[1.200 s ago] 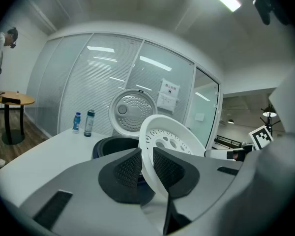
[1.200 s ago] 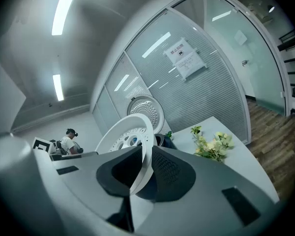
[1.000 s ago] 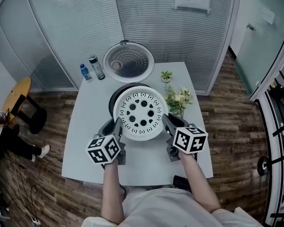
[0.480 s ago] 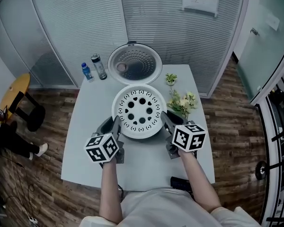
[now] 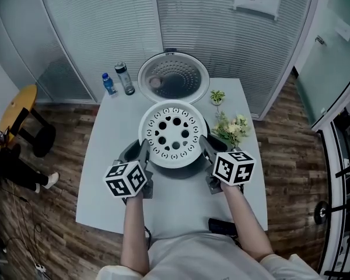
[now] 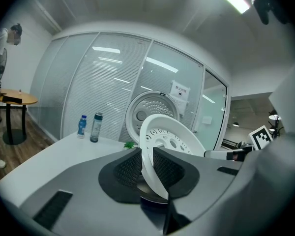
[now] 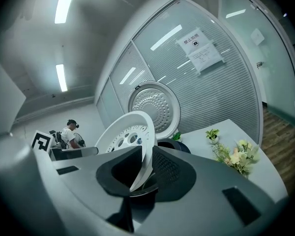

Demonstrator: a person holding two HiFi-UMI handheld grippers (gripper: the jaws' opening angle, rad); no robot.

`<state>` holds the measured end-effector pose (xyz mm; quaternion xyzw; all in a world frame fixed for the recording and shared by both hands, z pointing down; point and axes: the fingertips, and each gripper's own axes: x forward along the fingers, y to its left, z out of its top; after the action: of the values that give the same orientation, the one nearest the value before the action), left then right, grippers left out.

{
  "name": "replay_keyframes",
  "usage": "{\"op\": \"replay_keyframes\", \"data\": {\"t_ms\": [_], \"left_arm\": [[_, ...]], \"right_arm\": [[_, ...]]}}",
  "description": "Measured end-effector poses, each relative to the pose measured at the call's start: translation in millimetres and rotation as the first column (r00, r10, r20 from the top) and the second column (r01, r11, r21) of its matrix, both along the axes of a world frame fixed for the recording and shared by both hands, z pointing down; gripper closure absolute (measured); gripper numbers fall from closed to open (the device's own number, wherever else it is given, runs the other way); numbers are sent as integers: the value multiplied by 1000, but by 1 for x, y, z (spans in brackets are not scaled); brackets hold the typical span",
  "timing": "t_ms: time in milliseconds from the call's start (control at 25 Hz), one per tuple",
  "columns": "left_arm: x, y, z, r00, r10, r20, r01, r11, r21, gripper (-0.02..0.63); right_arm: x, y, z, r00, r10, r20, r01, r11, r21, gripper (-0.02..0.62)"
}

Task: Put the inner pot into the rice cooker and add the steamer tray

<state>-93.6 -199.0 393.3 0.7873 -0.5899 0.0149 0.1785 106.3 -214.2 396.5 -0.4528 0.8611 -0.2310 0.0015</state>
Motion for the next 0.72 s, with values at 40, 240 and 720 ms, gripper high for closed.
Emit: {"op": "replay_keyframes", "data": {"t_ms": [40, 240, 720], "left_arm": [[0, -2, 1, 1000, 2, 1, -2, 1000, -2, 531], [-1, -9, 4, 1000, 16, 1, -16, 1000, -9, 531], [-3, -32, 25, 999, 50, 22, -49, 998, -45, 531]], "right_arm": [[0, -2, 2, 1000, 0, -4, 0, 1000, -1, 520], [-2, -7, 8, 1000, 2, -30, -2, 1000, -8, 520], [-6, -26, 29, 993, 14, -121, -17, 1000, -24, 520]]}}
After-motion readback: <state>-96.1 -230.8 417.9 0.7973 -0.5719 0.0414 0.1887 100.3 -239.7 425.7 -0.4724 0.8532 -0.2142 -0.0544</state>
